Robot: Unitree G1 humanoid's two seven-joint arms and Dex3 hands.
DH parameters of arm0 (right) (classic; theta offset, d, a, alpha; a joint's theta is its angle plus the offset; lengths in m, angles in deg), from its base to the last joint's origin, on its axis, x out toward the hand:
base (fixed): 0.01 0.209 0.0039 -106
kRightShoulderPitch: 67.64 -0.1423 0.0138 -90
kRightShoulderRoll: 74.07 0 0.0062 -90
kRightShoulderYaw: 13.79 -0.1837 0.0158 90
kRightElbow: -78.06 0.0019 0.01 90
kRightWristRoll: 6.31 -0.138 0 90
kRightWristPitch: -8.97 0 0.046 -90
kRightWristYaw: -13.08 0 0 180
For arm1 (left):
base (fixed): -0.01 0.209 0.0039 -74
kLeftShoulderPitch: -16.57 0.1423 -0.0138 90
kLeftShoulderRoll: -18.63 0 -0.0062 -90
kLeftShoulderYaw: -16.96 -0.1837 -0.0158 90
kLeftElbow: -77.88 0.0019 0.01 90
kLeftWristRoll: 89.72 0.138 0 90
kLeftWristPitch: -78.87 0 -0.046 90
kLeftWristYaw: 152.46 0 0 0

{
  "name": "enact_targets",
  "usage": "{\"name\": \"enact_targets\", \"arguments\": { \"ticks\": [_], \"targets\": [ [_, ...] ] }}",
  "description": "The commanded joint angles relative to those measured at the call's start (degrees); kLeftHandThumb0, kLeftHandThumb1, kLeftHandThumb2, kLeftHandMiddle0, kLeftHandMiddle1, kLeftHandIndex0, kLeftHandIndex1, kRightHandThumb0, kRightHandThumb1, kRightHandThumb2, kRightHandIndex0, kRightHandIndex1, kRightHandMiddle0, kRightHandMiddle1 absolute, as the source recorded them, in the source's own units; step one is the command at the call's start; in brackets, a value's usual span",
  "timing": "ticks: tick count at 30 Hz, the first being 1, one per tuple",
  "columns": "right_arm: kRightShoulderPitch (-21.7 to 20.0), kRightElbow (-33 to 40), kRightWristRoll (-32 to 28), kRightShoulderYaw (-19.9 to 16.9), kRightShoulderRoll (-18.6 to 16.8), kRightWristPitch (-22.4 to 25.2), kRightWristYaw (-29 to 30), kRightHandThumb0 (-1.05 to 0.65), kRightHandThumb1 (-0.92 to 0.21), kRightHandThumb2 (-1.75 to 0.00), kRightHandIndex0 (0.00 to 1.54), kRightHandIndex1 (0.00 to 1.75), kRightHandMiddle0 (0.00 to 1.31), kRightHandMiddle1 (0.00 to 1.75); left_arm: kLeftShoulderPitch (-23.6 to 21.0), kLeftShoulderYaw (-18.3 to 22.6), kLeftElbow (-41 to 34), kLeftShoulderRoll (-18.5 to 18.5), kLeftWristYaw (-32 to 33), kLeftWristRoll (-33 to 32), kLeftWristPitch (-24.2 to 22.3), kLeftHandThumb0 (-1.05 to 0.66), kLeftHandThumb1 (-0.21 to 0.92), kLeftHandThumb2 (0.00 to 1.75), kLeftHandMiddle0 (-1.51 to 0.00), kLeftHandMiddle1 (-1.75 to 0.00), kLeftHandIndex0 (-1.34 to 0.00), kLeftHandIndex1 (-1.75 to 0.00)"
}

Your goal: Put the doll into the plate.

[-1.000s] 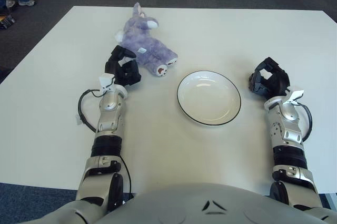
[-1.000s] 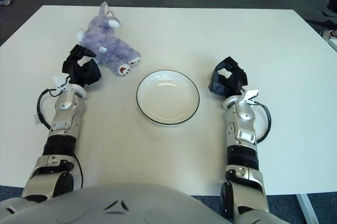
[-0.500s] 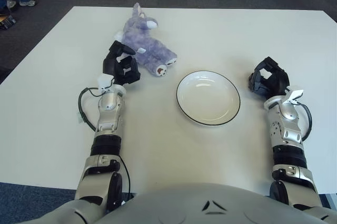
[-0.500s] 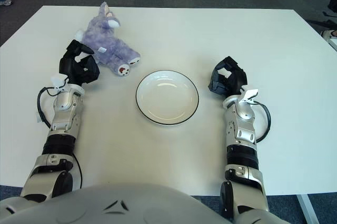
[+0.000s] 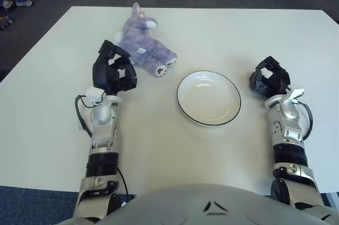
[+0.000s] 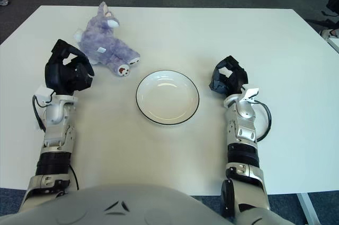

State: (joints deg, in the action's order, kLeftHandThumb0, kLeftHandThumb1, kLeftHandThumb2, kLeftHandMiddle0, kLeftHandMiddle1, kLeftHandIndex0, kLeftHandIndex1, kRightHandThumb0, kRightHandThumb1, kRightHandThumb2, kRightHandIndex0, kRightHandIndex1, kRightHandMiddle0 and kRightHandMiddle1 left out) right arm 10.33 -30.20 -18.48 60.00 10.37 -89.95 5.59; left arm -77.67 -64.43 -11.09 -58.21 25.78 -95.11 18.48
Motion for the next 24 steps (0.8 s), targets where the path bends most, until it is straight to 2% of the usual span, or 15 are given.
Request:
{"name": "enact_targets", "arguments": {
  "ticks": [1,4,8,14,17,24],
  "targets": [
    [-0.4,-1.5,-0.2,0.0,-0.2,-0.2,0.0,-0.47,-0.36,-1.26,1.26,1.75,0.58,1.75,0.0,1.3,-1.9,-2.1,0.7,2.2,-0.3,-0.42,0.49,1.10,-1.16,-1.75,-0.47,-1.75],
    [-0.6,-1.9,-0.1,0.0,-0.3,-0.4,0.1,-0.47,-0.36,-1.26,1.26,1.75,0.58,1.75,-0.7,2.4,-2.7,-3.9,0.8,3.6,-0.8,-0.43,0.49,1.10,-1.17,-1.75,-0.48,-1.75],
    [-0.9,-2.3,-0.1,0.1,-0.5,-0.6,0.4,-0.47,-0.36,-1.27,1.26,1.75,0.58,1.75,-1.5,3.4,-2.7,-6.4,1.2,7.3,0.7,-0.43,0.47,1.12,-1.18,-1.75,-0.49,-1.75],
    [-1.0,-2.3,0.0,0.2,-0.8,-0.4,1.2,-0.47,-0.36,-1.27,1.26,1.75,0.58,1.75,-1.5,4.1,-2.4,-10.1,5.5,19.3,5.6,-0.43,0.46,1.13,-1.21,-1.75,-0.50,-1.75],
    [-1.0,-2.2,-0.1,0.2,-0.8,-0.2,1.4,-0.47,-0.36,-1.27,1.26,1.75,0.58,1.75,-1.5,4.3,-2.2,-11.2,7.5,23.2,6.7,-0.43,0.46,1.14,-1.22,-1.75,-0.50,-1.75],
    [-0.9,-1.9,0.1,0.5,-0.9,-0.1,1.7,-0.47,-0.35,-1.27,1.26,1.75,0.59,1.75,-1.9,5.4,-0.4,-16.0,12.5,32.2,9.4,-0.44,0.45,1.14,-1.12,-1.75,-0.50,-1.75]
  ]
}}
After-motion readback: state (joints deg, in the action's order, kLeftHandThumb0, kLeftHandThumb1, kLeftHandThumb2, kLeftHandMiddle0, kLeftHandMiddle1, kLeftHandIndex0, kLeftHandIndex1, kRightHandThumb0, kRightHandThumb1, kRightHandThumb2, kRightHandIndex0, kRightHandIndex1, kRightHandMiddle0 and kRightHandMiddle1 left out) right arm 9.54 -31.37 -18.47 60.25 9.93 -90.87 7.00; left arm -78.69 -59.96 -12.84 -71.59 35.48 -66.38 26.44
